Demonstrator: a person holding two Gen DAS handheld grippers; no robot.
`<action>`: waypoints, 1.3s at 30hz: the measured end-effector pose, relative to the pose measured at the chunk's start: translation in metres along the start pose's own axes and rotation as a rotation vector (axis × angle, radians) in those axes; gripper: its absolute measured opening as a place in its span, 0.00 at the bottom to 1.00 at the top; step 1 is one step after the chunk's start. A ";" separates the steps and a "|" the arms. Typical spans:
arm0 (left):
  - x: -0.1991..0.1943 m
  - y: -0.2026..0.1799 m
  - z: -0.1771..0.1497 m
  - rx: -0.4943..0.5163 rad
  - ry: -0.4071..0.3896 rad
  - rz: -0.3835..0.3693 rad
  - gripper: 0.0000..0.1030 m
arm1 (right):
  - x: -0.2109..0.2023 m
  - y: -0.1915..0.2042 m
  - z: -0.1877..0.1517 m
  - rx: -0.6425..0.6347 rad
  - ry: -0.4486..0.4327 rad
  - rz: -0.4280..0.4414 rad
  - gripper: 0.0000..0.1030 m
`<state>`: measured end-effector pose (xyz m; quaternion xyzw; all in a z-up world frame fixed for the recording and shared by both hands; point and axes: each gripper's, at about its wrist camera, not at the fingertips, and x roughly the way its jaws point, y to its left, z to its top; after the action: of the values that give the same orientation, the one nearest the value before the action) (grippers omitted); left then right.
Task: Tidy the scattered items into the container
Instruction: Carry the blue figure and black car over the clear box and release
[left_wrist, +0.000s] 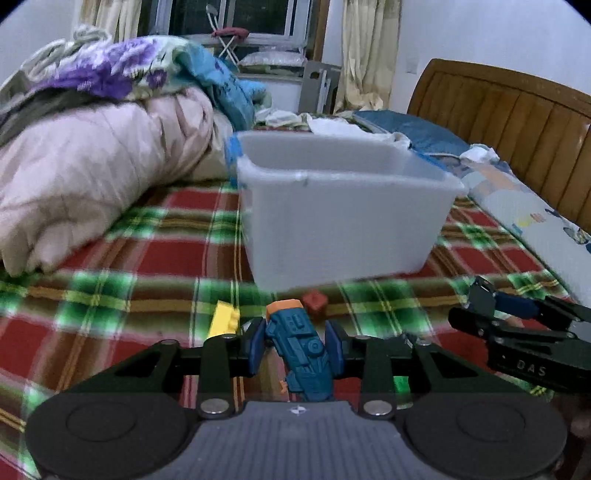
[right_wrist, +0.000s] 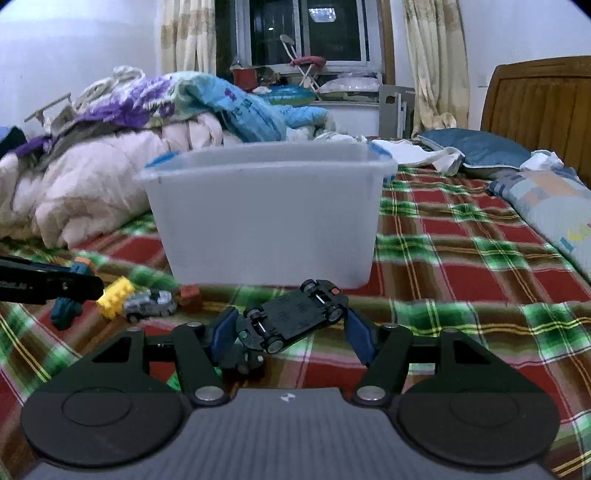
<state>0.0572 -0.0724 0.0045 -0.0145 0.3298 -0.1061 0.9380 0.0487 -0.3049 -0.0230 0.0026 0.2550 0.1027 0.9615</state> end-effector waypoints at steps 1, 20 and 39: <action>-0.001 -0.001 0.005 0.006 -0.005 0.000 0.38 | -0.002 0.000 0.005 0.001 -0.004 0.001 0.64; 0.011 -0.014 0.124 0.037 -0.119 0.016 0.38 | 0.007 -0.002 0.125 -0.095 -0.102 -0.017 0.64; 0.086 -0.006 0.154 0.074 -0.029 0.079 0.52 | 0.093 -0.010 0.150 -0.110 0.030 -0.047 0.70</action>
<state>0.2168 -0.1031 0.0724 0.0316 0.3121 -0.0811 0.9461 0.2033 -0.2891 0.0612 -0.0578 0.2632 0.0938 0.9584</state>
